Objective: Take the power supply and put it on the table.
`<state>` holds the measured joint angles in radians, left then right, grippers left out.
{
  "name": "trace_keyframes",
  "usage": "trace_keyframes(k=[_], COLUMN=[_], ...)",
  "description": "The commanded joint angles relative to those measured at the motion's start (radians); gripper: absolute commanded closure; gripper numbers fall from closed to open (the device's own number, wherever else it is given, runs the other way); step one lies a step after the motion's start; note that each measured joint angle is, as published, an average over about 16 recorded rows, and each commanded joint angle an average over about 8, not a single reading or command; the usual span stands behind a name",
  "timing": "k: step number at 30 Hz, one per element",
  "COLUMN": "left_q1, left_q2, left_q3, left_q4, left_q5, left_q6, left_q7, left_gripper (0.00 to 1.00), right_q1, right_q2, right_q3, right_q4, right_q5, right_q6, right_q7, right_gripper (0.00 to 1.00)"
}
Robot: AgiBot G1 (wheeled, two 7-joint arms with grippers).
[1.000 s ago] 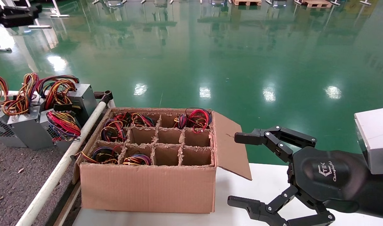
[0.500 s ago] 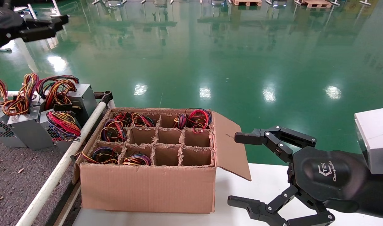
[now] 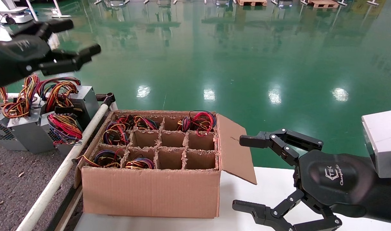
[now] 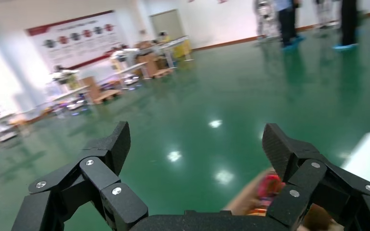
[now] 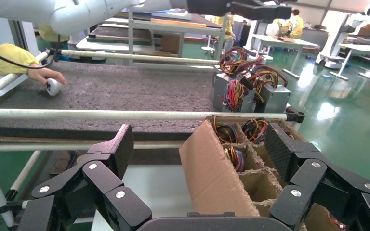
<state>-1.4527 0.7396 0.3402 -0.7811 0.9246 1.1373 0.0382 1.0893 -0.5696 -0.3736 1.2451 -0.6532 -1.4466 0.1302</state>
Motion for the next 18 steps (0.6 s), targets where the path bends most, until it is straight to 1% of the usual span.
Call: trace_keyframes(k=[1, 18], left_q1=[0.027, 0.257], left_q2=[-0.009, -0.087], left_q3=[-0.004, -0.041], left_q4=[-0.036, -0.342], left_q5=[-0.014, -0.132], left_q6=[0.026, 0.244], left_q7=[-0.016, -0.154], left_gripper=[0.0, 0.0], right_q1=[0.0, 0.0], right_q2=[0.0, 0.0], right_q3=[0.0, 0.0], right_q4=[0.0, 0.0], right_q5=[0.0, 0.0], right_q6=[0.0, 0.0], right_q7=[0.0, 0.0], right_gripper=[0.0, 0.0])
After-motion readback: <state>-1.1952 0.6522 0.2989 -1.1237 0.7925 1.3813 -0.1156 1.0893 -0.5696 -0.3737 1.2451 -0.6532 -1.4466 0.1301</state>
